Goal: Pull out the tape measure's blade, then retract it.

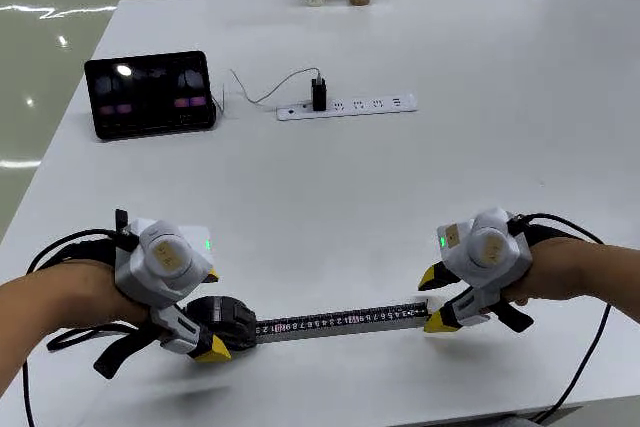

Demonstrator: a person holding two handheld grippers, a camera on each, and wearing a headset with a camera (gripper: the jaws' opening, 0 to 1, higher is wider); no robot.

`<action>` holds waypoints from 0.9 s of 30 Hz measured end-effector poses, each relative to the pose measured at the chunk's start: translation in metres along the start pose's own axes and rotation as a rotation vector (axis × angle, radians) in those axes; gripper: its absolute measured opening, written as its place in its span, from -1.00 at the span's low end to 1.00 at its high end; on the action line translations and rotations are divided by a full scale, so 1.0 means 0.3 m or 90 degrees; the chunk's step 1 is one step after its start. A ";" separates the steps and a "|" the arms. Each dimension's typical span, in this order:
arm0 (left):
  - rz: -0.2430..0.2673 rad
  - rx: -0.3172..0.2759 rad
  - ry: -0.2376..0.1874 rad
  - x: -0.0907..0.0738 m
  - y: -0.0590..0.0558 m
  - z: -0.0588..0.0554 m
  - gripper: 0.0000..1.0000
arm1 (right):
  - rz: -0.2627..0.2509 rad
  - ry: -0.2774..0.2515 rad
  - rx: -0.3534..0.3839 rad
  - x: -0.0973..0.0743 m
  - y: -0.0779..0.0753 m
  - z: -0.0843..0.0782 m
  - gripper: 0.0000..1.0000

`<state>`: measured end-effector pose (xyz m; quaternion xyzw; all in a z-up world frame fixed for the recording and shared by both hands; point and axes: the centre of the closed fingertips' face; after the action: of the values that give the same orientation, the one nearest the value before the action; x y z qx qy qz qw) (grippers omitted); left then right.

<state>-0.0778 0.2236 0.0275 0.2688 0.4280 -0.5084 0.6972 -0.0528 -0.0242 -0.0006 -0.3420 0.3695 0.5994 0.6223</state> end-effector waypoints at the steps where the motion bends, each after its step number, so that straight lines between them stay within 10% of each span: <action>1: 0.004 -0.011 -0.007 -0.002 0.001 0.000 0.40 | -0.001 -0.002 0.005 -0.003 0.001 -0.004 -0.33; 13: 0.031 -0.132 -0.056 -0.001 0.004 -0.020 0.70 | -0.048 -0.056 0.109 -0.054 -0.006 -0.029 -0.06; 27: 0.095 -0.276 -0.183 -0.051 0.020 -0.028 0.98 | -0.132 -0.151 0.253 -0.124 -0.015 -0.050 0.44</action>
<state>-0.0767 0.2396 0.0363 0.0692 0.4022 -0.3851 0.8278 -0.0492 -0.0559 0.0242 -0.1762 0.3674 0.4842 0.7743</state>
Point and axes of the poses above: the centre of the closed fingertips' face, and the gripper's own axes: x roughly forward along the fingers, y roughly to its left, z roughly out of its top, and after that the axes turned 2 degrees about -z, right-handed
